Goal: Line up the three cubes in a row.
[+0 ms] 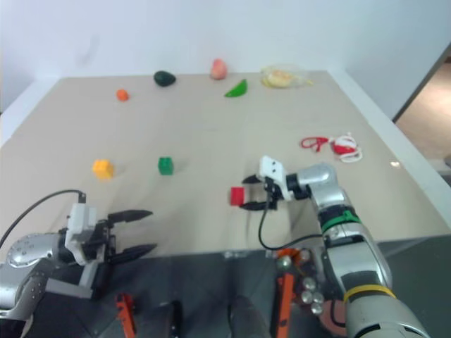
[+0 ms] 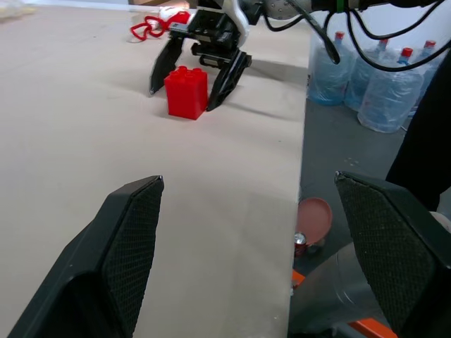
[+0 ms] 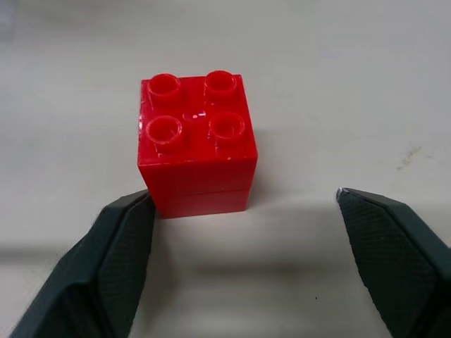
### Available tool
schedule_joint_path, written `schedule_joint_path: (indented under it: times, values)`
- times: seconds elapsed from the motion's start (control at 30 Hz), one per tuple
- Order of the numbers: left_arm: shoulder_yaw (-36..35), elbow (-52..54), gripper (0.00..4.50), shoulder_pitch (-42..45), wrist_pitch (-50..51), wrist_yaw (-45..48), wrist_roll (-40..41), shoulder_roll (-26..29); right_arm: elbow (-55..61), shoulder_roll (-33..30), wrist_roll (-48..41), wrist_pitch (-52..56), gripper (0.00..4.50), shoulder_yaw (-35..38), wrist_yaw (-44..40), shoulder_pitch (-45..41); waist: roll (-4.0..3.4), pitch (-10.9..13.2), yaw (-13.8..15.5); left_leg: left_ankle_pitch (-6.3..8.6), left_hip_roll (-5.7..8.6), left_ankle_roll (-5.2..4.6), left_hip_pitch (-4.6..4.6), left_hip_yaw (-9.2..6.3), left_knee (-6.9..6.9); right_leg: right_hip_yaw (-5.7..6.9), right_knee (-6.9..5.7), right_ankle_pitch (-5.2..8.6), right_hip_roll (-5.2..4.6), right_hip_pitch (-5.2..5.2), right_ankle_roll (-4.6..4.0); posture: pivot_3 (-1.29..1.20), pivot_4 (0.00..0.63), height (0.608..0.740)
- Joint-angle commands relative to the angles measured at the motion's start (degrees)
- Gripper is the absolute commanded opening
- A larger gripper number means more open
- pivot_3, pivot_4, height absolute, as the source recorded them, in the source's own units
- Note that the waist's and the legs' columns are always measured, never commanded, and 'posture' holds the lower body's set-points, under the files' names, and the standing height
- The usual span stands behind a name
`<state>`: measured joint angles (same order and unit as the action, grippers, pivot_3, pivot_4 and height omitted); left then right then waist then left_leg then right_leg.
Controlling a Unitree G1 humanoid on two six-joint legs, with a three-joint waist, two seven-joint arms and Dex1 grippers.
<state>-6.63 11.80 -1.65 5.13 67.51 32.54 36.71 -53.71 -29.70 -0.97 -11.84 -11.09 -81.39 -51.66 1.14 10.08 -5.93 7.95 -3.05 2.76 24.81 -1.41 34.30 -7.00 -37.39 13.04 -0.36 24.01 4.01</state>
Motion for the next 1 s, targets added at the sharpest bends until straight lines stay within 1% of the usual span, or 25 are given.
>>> schedule_joint_path:
  times: [0.03,0.13,0.23,0.3,0.4,0.5,0.57,0.77,0.83,1.0]
  values:
    - [-1.17,-3.08,4.03,3.12,0.12,-5.97,-3.23,-1.01,1.1,-4.07,-0.46,-0.27,4.14,1.3,-3.77,-2.23,0.01,0.02,0.25,0.0,0.01,0.0,0.03,-0.01,0.01,0.01,0.0,0.0,0.0,0.01,0.0,0.0,0.15,0.74]
    - [-1.05,-6.18,4.03,5.6,1.51,-10.66,-4.66,-2.73,3.38,-7.57,-1.44,-0.5,4.14,1.75,-7.9,-1.78,0.04,0.05,0.37,0.0,0.06,0.0,0.07,-0.03,0.07,-0.01,0.0,0.02,-0.01,-0.01,0.04,0.0,0.15,0.74]
    - [-0.88,-7.99,4.03,7.28,3.03,-14.39,-5.86,-4.28,3.98,-9.99,-1.7,-0.84,4.14,2.1,-8.41,-1.81,0.05,0.06,0.38,0.0,0.07,0.0,0.14,-0.01,0.08,-0.02,0.01,0.03,-0.05,0.04,0.06,0.0,0.15,0.74]
    - [-0.63,-9.11,4.03,8.48,4.32,-17.94,-7.42,-5.52,3.47,-11.03,-1.78,-1.25,4.14,2.67,-6.73,-2.45,0.06,0.06,0.31,0.0,0.06,0.0,0.14,-0.02,0.06,0.0,0.01,0.03,-0.03,0.04,0.06,0.0,0.15,0.74]
    - [-0.08,-9.9,4.03,10.14,5.8,-22.22,-9.27,-7.39,2.68,-10.93,-3.67,0.39,4.14,5.42,-3.1,-4.78,0.05,0.07,0.15,0.0,0.05,0.0,0.12,-0.02,0.03,-0.01,-0.01,0.01,-0.01,0.07,0.07,0.0,0.15,0.74]
    - [0.55,-11.0,4.03,13.24,8.93,-28.3,-11.22,-10.22,3.0,-8.22,-8.42,6.44,4.14,11.32,4.47,-9.42,0.02,0.09,0.05,-0.01,0.06,0.0,0.13,-0.01,0.04,-0.03,-0.03,-0.06,-0.01,0.1,0.11,0.0,0.15,0.74]
    - [0.95,-10.57,4.03,14.03,10.29,-29.89,-11.65,-11.42,4.53,-7.31,-9.7,8.77,4.14,12.79,5.61,-9.88,0.06,0.08,0.14,-0.02,0.06,0.0,0.14,-0.04,0.06,-0.02,-0.04,-0.11,0.0,0.09,0.14,0.0,0.15,0.74]
    - [3.33,-12.84,4.03,17.5,14.37,-37.92,-15.74,-15.45,19.65,-5.49,-13.06,14.69,4.14,12.42,5.46,-3.38,0.1,0.06,0.66,-0.01,0.13,0.03,0.25,-0.25,0.06,0.03,-0.02,0.03,0.04,-0.01,0.3,0.0,0.15,0.74]
    - [3.59,-13.68,4.03,18.41,15.25,-39.38,-16.56,-16.24,23.05,-5.35,-13.66,16.83,4.14,12.27,5.83,-1.8,0.09,0.07,1.17,-0.01,0.17,0.03,0.32,-0.26,0.06,0.02,-0.03,-0.08,0.02,0.04,0.53,0.0,0.15,0.74]
    - [2.43,-16.92,4.03,21.81,18.43,-43.98,-16.93,-18.36,30.13,-4.96,-14.5,20.44,4.14,11.46,6.29,3.12,0.09,0.06,1.52,-0.02,0.17,0.03,0.24,-0.32,0.08,0.08,-0.04,-0.09,0.03,-0.01,0.48,0.0,0.15,0.74]
